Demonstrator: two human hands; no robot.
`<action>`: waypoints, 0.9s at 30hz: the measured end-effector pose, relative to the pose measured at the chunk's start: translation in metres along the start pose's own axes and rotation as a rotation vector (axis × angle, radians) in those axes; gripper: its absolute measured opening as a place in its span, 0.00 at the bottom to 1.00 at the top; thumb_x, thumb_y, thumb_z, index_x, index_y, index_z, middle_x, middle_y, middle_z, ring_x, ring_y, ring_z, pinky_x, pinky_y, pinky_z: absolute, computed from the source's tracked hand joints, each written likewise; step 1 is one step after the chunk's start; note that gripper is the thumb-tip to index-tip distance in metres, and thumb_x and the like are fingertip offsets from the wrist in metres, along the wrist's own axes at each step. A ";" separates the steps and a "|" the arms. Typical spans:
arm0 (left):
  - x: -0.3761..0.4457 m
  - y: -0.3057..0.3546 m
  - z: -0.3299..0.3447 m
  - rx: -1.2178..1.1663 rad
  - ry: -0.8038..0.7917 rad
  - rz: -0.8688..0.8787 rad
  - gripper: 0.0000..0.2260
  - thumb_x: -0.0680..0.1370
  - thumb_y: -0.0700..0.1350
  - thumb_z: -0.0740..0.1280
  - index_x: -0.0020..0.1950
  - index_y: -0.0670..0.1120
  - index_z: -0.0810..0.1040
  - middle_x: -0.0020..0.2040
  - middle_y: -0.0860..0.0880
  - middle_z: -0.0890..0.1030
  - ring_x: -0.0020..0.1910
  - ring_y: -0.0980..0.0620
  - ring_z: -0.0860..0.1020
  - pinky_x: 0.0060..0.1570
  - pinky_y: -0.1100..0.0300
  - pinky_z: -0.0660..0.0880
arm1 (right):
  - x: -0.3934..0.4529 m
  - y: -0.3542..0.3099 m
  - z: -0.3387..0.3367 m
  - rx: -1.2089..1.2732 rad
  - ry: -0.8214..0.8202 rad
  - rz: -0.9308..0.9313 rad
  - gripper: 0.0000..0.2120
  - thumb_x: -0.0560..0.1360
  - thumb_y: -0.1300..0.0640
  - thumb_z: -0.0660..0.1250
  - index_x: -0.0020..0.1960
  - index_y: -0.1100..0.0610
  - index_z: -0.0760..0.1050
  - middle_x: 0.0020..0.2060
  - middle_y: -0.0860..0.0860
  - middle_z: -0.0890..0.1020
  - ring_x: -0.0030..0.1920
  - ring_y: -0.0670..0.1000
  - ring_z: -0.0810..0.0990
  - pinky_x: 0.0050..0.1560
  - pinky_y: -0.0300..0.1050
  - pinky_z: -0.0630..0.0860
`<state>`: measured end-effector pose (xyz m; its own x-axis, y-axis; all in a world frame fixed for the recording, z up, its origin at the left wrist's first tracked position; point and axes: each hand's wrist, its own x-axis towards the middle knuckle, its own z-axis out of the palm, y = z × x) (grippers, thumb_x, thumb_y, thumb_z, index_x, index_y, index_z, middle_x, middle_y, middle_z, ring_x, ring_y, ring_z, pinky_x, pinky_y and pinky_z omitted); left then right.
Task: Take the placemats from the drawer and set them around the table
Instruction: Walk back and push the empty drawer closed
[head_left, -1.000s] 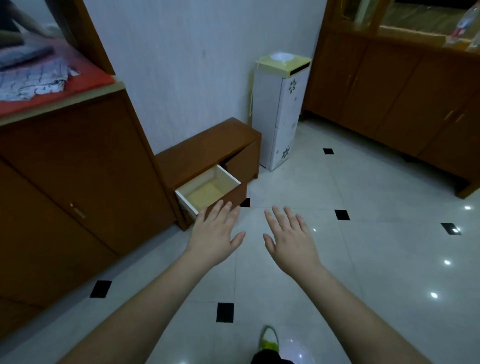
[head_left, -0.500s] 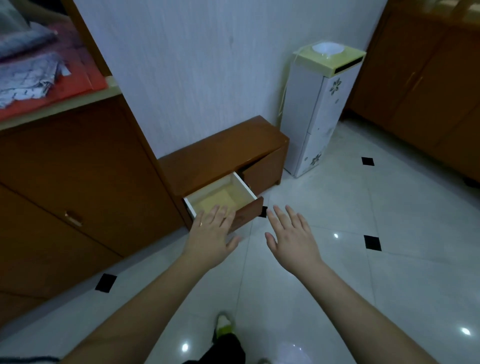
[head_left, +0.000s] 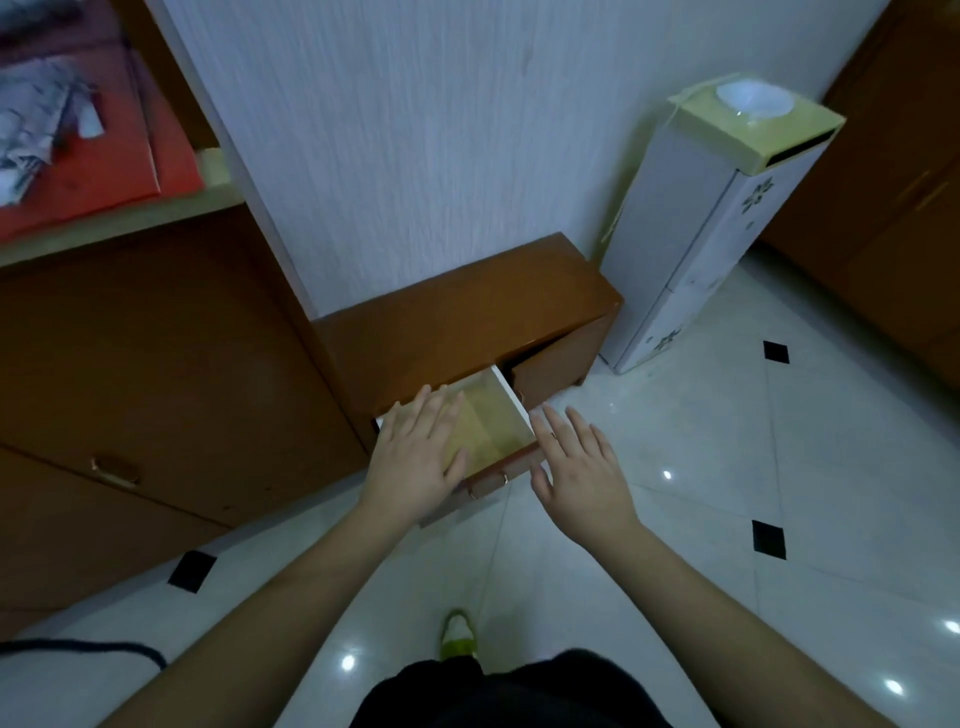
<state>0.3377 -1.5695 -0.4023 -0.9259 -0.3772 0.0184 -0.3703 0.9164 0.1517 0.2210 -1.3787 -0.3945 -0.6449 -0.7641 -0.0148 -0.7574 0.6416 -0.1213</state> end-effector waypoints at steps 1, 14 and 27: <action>0.009 -0.005 0.001 -0.004 -0.005 -0.011 0.30 0.79 0.59 0.50 0.79 0.48 0.62 0.77 0.47 0.66 0.78 0.47 0.60 0.74 0.44 0.57 | 0.008 0.002 0.003 -0.002 -0.014 0.000 0.28 0.76 0.47 0.52 0.74 0.55 0.66 0.72 0.53 0.70 0.72 0.58 0.67 0.70 0.57 0.66; 0.052 -0.010 0.065 -0.099 -0.200 -0.290 0.33 0.77 0.60 0.46 0.79 0.48 0.60 0.75 0.46 0.68 0.76 0.46 0.64 0.71 0.45 0.62 | 0.114 0.035 0.046 0.119 -0.220 -0.195 0.28 0.76 0.48 0.56 0.74 0.56 0.67 0.70 0.53 0.72 0.70 0.58 0.70 0.68 0.56 0.68; 0.075 0.009 0.126 -0.276 -0.298 -0.731 0.39 0.73 0.64 0.39 0.80 0.47 0.56 0.78 0.47 0.62 0.77 0.49 0.59 0.72 0.46 0.61 | 0.170 0.081 0.112 0.172 -0.428 -0.352 0.30 0.76 0.45 0.50 0.75 0.55 0.65 0.71 0.53 0.72 0.70 0.57 0.71 0.68 0.56 0.67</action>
<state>0.2559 -1.5727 -0.5238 -0.4547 -0.7773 -0.4348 -0.8898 0.3743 0.2613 0.0616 -1.4647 -0.5180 -0.2309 -0.9115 -0.3404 -0.8683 0.3509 -0.3506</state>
